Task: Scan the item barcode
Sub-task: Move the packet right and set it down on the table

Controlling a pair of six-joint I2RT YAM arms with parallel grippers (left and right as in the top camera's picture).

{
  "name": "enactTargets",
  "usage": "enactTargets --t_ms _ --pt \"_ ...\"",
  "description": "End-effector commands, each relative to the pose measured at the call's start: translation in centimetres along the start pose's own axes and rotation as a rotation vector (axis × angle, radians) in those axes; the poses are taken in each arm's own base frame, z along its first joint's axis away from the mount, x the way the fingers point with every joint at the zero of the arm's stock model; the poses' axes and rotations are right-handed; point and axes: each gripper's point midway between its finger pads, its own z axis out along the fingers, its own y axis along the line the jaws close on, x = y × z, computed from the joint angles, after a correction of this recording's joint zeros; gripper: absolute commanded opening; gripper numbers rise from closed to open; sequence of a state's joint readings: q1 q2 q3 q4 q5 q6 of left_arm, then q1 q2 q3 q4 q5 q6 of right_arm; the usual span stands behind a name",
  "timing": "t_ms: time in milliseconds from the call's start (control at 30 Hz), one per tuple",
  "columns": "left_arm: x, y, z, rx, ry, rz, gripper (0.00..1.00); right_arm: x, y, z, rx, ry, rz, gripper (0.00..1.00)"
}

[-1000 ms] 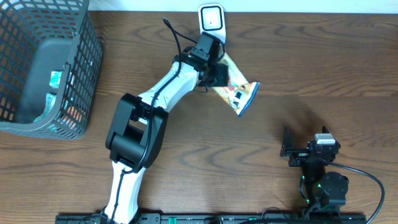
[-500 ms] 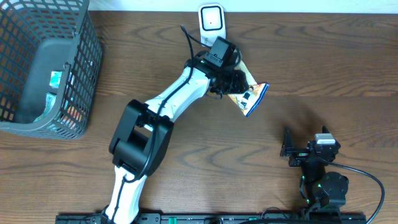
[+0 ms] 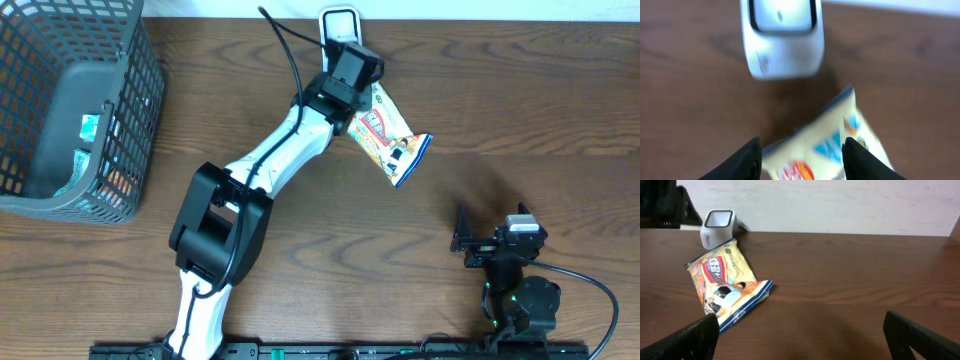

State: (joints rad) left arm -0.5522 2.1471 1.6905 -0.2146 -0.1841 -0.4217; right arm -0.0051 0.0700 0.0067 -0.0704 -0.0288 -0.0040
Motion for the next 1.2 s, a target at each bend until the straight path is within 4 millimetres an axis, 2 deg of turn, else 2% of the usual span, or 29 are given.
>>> enactTargets --t_ms 0,167,267,367,400,467,567,700,867,1000,1100,1167 --pt "1.0 0.3 2.0 0.008 0.02 0.022 0.51 0.1 -0.1 0.0 0.005 0.001 0.011 0.99" --pt "5.4 -2.2 3.9 0.153 0.158 0.036 0.51 0.1 -0.1 0.0 0.005 0.001 0.011 0.99" --pt "8.3 -4.4 4.0 0.27 0.258 0.041 0.52 0.1 -0.1 0.0 0.005 0.001 0.011 0.99" --pt "9.7 -6.5 3.2 0.364 0.311 0.049 0.52 0.1 -0.1 0.0 0.005 0.001 0.011 0.99" --pt "10.1 -8.0 2.5 0.421 0.326 0.057 0.52 0.1 -0.1 0.0 0.005 0.001 0.011 0.99" --pt "10.4 -9.5 1.6 0.492 0.341 0.086 0.52 0.1 -0.1 0.0 0.005 0.001 0.011 0.99" --pt "11.2 -11.1 0.3 0.563 0.364 0.125 0.52 0.1 -0.1 0.0 0.005 0.001 0.011 0.99" --pt "9.9 -11.3 -0.5 0.572 0.339 0.126 0.51 0.1 -0.1 0.0 0.005 0.001 0.011 0.99" --pt "4.8 -9.8 -3.5 0.571 0.259 0.106 0.52 0.1 -0.1 0.0 0.005 0.001 0.011 0.99" --pt "1.6 -7.2 -6.9 0.534 0.253 0.071 0.52 0.1 -0.1 0.0 0.005 0.001 0.011 0.99" --pt "0.9 -4.8 -9.6 0.487 0.297 0.042 0.53 0.1 -0.1 0.0 0.005 0.001 0.011 0.99" --pt "1.2 -3.1 -11.4 0.448 0.346 0.021 0.73 0.1 -0.1 0.0 0.005 0.001 0.011 0.99"
